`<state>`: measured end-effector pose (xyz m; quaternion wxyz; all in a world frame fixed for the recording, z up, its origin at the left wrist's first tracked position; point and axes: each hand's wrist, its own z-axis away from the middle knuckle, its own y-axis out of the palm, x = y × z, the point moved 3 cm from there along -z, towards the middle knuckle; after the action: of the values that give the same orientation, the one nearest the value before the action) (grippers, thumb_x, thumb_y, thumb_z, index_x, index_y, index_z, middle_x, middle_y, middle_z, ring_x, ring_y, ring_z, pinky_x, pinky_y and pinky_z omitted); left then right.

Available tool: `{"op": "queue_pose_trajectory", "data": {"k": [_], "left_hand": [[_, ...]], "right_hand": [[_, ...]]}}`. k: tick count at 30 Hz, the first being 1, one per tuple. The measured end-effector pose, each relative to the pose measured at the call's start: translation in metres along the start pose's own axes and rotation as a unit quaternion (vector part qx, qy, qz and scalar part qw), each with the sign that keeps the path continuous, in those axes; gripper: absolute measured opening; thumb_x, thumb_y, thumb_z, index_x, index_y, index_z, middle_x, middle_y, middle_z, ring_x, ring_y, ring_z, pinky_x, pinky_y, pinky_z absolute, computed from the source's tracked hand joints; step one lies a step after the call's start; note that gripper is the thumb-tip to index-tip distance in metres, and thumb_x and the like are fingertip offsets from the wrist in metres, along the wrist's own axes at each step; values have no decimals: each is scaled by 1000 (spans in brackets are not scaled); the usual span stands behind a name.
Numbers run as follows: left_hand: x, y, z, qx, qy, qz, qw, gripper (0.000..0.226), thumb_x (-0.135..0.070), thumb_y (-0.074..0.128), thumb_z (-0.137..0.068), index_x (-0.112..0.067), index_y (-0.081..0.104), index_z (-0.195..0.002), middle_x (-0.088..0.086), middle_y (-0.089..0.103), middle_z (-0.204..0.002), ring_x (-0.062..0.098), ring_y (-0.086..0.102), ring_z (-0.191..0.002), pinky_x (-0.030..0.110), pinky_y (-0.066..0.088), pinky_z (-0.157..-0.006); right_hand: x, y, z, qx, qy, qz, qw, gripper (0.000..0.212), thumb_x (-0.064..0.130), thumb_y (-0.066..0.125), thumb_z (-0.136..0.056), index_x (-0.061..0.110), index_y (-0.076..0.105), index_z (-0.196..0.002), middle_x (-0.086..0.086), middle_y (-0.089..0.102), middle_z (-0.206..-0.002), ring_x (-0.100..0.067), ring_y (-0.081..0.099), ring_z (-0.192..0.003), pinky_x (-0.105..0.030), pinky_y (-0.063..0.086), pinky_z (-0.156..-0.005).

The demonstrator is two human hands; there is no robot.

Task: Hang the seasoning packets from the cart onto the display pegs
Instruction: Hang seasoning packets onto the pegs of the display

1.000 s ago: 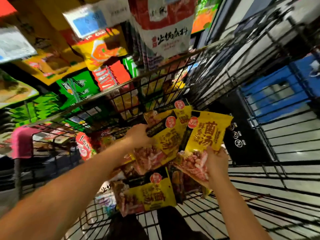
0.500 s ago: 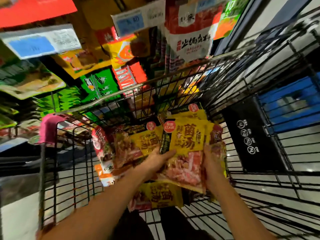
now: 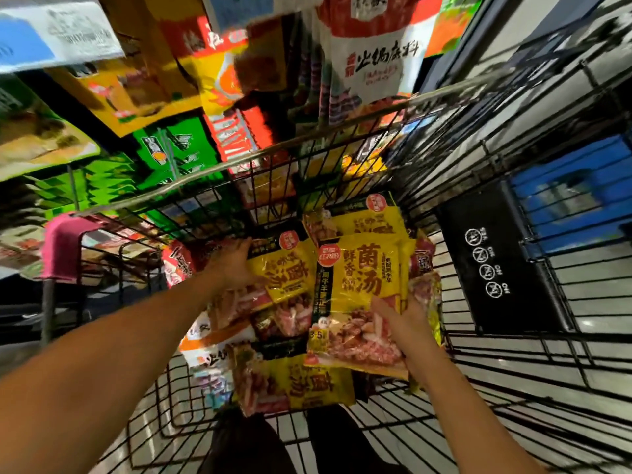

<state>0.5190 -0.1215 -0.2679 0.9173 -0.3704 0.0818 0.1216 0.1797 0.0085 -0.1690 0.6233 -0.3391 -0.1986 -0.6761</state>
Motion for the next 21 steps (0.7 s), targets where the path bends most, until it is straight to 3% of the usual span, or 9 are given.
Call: {"op": "queue_pose_trajectory", "data": {"k": [5,9,12,14,16,18,19,21], "left_hand": [[-2,1,-9,-17,6,-42,999,141,-80,82,-52,-21,16,-161,17,26,-163,38,29,-147,49,34,-118],[-14,-6,3,-22,4,-66,998,135,-81,83,-47,-17,31,-154,14,44,-151,35,43,-137,45,46,-107],[-18,-10,14,24,16,6,1000,116,-79,85,-47,-17,52,-140,6,62,-132,27,60,-116,41,56,-95],[-15,-13,26,36,20,58,997,121,-91,77,-37,-21,56,-133,3,66,-126,23,64,-107,43,58,-92],[-16,-23,49,-11,20,100,995,96,-85,76,-53,-23,60,-125,3,70,-114,22,66,-97,39,58,-81],[-14,-36,75,-127,7,133,983,63,-63,79,-76,-23,64,-122,4,72,-105,26,67,-92,34,54,-71],[-13,-40,88,-175,7,152,973,62,-62,79,-78,-22,65,-123,4,73,-104,26,68,-92,34,54,-70],[-15,-43,112,-186,21,241,952,61,-63,82,-73,-21,69,-116,-3,75,-94,23,69,-85,35,54,-68]], "right_hand": [[-8,-1,-4,-14,24,12,1000,42,38,70,-96,27,59,-135,5,71,-119,-19,65,-112,-45,48,-104],[-15,-4,-6,-21,47,-1,999,32,28,71,-96,32,60,-125,2,71,-119,-22,65,-111,-44,47,-103],[-16,-3,-4,-22,62,-2,998,30,27,74,-94,36,62,-119,-1,73,-119,-28,67,-112,-54,49,-106],[-14,-3,0,-26,70,-4,997,25,27,74,-93,38,63,-112,-3,74,-118,-30,68,-111,-56,50,-105],[-14,-1,3,-32,77,-4,996,23,34,77,-90,43,63,-106,-3,74,-118,-31,69,-110,-57,51,-104],[-14,2,7,-36,75,-3,997,29,44,80,-83,49,63,-106,-2,74,-118,-30,69,-109,-58,51,-103],[-13,2,8,-36,69,-7,997,30,44,80,-83,50,62,-106,-1,74,-117,-30,69,-110,-58,51,-103],[-6,6,13,-33,49,-7,998,28,38,77,-90,47,58,-109,0,71,-117,-28,66,-112,-56,49,-106]]}}
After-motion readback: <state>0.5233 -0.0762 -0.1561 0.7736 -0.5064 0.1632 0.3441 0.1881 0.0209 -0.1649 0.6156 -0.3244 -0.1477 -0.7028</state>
